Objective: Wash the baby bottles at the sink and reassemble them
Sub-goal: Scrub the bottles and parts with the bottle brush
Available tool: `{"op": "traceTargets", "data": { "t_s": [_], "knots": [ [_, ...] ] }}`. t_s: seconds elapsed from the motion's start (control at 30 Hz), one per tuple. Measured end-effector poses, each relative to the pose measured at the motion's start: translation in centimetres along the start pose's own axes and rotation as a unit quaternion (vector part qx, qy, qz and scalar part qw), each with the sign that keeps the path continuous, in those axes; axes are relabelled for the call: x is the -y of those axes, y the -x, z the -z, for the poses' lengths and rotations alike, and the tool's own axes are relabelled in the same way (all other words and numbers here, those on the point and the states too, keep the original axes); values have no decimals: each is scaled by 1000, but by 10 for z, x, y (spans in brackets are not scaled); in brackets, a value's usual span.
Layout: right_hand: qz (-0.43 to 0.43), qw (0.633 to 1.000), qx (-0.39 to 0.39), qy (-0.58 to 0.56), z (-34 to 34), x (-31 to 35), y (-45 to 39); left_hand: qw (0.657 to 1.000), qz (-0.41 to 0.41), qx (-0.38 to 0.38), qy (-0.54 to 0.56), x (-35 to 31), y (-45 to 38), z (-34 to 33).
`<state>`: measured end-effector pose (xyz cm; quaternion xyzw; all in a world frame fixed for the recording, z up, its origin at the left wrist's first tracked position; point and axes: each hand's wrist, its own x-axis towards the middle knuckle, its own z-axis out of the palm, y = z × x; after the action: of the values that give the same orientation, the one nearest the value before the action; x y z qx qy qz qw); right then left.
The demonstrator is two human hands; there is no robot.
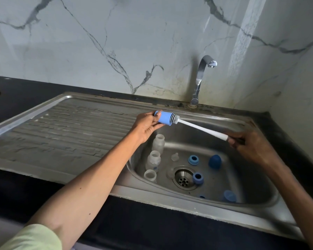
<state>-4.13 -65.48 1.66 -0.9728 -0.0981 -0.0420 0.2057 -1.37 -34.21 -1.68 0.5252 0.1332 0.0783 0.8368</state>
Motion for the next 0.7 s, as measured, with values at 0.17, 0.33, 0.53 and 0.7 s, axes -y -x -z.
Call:
{"op": "traceTargets", "data": {
  "t_s": [0.17,0.33,0.53,0.7],
  "knots": [
    [44,999,25,10,9,-4,-1,1000,-4,-17,19,2,-1,5],
    [27,1000,-14,-4,10,-9,-3,1000,-21,-11,-1,2,-3,3],
    [34,998,41,-39,18,-14,-5,999,-29,-38,18,1,-7,11],
    [36,998,5,-55,22,-16,-4,1000,-6,1,19,2,-2,10]
  ]
}}
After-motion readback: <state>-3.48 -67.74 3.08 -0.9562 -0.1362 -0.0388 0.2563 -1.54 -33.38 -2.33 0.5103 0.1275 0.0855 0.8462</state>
